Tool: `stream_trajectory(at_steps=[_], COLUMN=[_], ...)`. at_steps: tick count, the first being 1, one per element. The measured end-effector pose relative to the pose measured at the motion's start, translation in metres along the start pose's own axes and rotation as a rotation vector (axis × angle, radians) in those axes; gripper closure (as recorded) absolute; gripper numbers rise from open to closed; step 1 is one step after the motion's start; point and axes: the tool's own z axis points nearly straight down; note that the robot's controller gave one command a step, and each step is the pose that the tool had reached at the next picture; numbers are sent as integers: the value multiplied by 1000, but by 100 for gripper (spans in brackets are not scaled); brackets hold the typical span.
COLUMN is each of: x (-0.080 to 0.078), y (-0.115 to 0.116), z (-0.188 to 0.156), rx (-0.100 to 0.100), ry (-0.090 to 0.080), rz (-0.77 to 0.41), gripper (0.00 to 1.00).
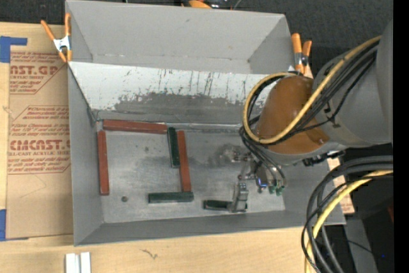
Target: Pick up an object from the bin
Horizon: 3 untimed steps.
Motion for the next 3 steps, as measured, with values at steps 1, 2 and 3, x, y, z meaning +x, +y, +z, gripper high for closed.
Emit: stream_trajectory(at_steps=[1,2,3], x=[8,10,-9], y=[13,12,14], z=[32,32,-125], rx=[4,5,5], ry=[-9,-1,-11], rz=[-108,-108,-156], gripper=[0,100,100])
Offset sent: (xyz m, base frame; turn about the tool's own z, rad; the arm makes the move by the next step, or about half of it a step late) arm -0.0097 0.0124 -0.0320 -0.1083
